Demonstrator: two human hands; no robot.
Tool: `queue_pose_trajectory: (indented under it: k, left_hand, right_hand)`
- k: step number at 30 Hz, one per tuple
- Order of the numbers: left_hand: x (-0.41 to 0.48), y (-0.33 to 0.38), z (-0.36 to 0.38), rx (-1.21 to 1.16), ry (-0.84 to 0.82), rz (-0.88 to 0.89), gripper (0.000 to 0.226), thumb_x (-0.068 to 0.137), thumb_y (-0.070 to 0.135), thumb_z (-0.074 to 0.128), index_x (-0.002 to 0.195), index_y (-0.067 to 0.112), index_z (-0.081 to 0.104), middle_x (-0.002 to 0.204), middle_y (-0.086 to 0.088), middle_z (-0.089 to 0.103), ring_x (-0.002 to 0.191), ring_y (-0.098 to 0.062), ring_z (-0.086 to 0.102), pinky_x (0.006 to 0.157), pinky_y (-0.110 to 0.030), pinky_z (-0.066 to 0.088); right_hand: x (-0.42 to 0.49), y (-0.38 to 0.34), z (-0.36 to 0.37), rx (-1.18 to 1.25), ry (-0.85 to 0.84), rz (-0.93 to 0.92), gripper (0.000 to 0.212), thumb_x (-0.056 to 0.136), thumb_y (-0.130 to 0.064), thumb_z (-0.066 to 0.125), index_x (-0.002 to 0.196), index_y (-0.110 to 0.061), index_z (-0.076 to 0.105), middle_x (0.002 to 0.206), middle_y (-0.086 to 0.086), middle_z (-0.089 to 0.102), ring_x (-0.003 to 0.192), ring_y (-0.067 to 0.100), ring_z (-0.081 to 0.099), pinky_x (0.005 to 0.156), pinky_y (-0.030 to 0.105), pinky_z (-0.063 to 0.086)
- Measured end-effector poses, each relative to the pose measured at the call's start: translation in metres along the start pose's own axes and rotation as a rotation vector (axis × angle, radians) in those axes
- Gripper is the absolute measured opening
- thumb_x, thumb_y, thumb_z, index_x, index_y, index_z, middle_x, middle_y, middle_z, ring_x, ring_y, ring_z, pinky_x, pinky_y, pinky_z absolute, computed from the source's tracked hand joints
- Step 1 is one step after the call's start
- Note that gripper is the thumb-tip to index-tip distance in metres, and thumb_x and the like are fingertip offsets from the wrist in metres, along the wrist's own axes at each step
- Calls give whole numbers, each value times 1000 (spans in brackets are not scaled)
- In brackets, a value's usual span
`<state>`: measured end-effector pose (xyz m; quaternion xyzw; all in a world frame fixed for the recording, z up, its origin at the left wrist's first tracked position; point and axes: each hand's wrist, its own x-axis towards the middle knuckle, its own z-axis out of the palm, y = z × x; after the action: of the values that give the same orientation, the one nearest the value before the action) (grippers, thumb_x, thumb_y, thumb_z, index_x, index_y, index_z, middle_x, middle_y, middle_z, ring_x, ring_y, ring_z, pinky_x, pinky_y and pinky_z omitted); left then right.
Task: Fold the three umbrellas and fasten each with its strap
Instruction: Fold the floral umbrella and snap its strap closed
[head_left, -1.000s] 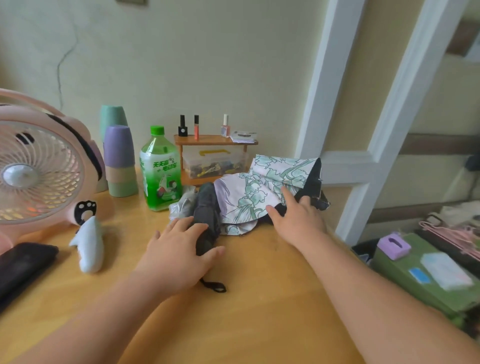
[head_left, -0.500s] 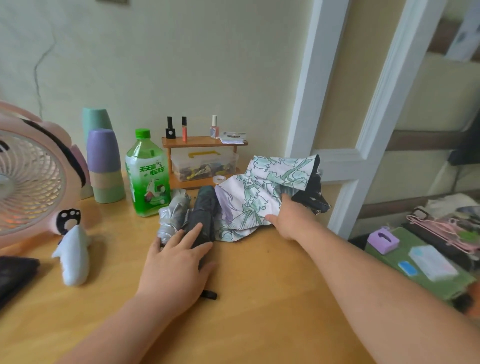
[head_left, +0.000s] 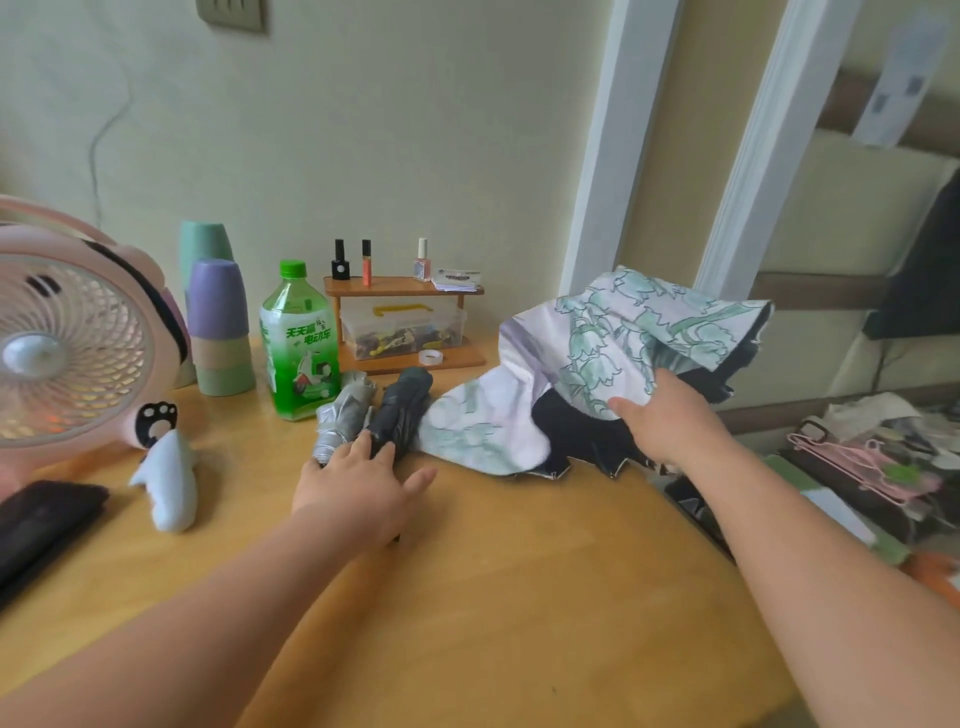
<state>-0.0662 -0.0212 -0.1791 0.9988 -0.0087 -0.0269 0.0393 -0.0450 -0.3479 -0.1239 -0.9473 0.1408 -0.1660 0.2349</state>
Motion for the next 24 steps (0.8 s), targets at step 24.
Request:
queue_pose_trajectory:
  k: [24]
  left_hand:
    - [-37,3,1,-274,241,-26,68,100,59,37,154,19,36,164,-7,25,149,-29,26,119,-46,22]
  right_hand:
    - [-86,-46,-147,215,349,-40,43,94,-42,66,127,-15,65,125,12,67,99,29,59,82,33,40]
